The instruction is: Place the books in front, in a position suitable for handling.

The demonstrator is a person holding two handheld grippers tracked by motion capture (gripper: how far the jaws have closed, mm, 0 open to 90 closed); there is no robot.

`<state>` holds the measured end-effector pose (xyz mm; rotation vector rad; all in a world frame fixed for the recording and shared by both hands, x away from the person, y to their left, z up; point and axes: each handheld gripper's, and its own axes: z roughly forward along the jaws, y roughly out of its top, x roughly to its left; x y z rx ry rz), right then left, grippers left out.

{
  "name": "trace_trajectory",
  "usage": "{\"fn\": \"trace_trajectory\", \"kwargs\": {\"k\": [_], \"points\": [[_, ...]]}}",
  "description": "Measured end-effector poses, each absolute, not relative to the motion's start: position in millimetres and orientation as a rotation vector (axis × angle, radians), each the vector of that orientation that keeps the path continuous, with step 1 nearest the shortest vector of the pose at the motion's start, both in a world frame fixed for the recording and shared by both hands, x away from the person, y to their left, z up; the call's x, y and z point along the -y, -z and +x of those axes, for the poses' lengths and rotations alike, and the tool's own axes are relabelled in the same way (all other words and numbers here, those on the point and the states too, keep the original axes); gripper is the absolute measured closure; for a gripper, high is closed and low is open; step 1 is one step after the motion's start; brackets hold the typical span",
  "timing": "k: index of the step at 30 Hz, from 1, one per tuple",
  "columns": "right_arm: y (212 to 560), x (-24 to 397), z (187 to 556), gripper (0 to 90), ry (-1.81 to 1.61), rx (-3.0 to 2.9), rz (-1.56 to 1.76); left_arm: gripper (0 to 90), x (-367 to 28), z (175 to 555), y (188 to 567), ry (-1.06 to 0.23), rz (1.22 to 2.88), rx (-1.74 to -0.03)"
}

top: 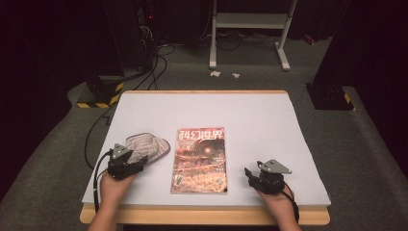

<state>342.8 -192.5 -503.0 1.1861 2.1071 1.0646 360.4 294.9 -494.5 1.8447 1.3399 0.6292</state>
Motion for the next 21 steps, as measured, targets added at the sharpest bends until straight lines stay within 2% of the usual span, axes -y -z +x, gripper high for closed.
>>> {"fn": "trace_trajectory", "kwargs": {"k": [14, 21], "points": [[503, 193, 343, 42.2, -1.064, -2.108, 1.18, 28.3, -284, 347, 469, -0.66, 1.785, -1.251], [503, 192, 343, 42.0, -1.062, -2.113, 1.181, 29.3, -272, 340, 460, -0.617, 1.774, -1.17]]}}
